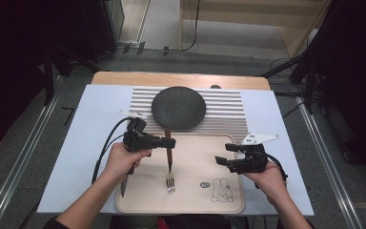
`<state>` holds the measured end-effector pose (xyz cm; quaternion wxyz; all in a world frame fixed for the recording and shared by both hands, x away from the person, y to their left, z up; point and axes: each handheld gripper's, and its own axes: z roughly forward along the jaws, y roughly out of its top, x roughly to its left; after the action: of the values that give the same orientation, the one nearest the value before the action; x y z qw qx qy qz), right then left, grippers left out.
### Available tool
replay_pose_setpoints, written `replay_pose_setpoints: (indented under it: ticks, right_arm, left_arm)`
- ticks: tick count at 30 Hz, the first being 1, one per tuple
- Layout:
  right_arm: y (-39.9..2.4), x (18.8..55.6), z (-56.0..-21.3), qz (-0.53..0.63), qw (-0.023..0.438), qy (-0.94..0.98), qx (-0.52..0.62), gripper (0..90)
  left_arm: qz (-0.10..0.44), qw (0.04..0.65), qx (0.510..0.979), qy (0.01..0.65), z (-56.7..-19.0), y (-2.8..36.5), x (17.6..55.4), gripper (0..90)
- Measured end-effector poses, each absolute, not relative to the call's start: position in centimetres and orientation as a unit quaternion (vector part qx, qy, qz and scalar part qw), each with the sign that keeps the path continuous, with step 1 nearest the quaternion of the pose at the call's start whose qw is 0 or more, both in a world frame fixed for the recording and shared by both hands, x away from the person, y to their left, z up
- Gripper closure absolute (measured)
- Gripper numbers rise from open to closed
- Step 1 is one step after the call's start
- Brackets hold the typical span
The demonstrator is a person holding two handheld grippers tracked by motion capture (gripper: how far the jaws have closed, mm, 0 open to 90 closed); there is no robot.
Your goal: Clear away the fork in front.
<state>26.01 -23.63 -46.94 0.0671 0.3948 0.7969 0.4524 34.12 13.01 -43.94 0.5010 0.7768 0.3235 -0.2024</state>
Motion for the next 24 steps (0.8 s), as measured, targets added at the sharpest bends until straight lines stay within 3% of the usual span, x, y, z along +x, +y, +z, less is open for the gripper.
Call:
replay_pose_setpoints:
  ticks: [5, 10, 17, 24]
  right_arm:
    - [-23.8, 26.0, -47.0, 0.452, 0.069, 0.796, 0.396, 28.8]
    - [-23.8, 26.0, -47.1, 0.450, 0.069, 0.798, 0.395, 28.7]
    - [-23.9, 26.0, -47.2, 0.448, 0.070, 0.798, 0.396, 28.7]
    - [-23.9, 26.1, -47.2, 0.448, 0.070, 0.799, 0.396, 28.7]
  left_arm:
    - [-0.189, 0.502, 0.777, 0.330, -44.5, 13.3, 34.6, 77.6]
    - [-0.160, 0.491, 0.787, 0.338, -45.2, 13.7, 35.0, 69.0]
    - [-0.140, 0.474, 0.799, 0.342, -46.1, 13.9, 35.7, 67.7]
    - [-0.105, 0.458, 0.821, 0.323, -47.1, 13.8, 36.1, 58.4]
